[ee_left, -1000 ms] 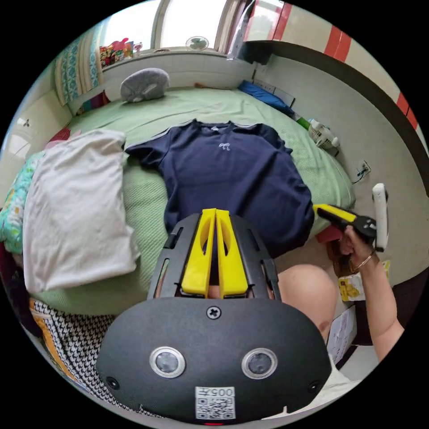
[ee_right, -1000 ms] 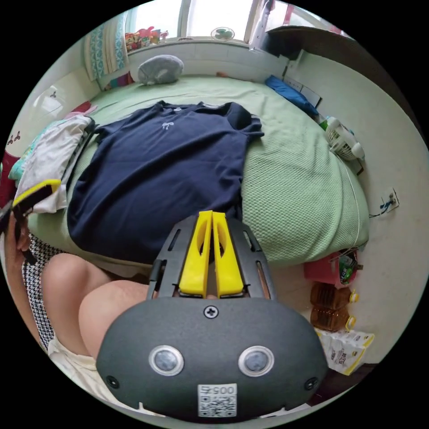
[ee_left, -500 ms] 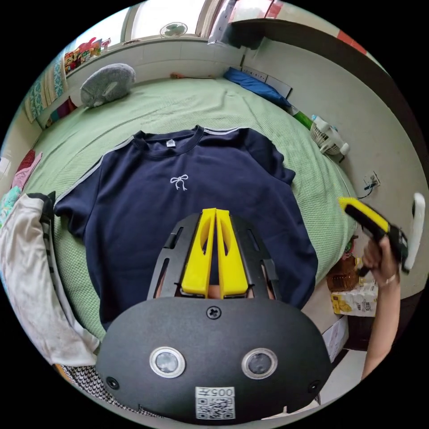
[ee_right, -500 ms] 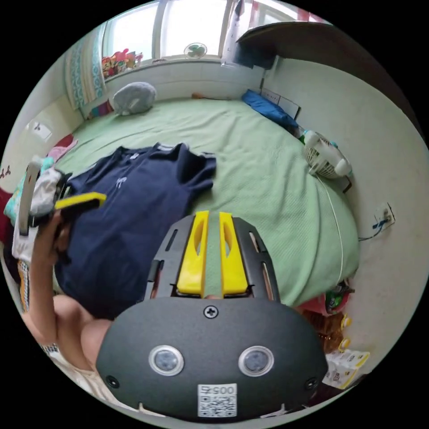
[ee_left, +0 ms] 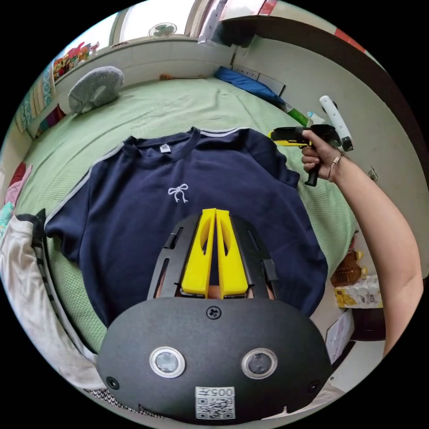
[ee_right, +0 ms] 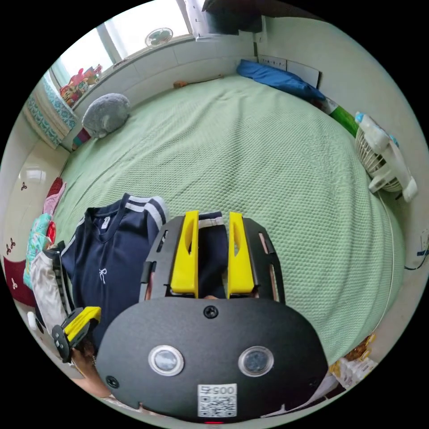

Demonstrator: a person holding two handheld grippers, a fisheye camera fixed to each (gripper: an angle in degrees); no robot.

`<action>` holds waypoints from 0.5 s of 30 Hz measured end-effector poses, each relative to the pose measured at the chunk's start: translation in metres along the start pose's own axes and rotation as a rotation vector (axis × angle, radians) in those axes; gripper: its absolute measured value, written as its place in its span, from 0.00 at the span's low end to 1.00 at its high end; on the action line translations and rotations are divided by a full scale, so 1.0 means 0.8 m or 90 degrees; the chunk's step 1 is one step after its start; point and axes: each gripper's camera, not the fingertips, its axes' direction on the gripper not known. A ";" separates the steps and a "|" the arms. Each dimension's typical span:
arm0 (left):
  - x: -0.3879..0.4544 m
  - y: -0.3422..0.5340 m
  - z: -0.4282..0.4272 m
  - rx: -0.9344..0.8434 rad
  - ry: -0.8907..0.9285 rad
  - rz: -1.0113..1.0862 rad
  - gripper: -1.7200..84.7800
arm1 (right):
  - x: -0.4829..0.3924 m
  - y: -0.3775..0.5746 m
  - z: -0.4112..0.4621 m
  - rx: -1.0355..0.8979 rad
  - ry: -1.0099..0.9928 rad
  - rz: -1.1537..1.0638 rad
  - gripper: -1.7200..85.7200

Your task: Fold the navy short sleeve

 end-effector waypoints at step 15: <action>-0.039 -0.030 0.049 -0.009 0.040 -0.044 0.02 | 0.129 0.009 0.013 0.047 0.110 0.116 0.03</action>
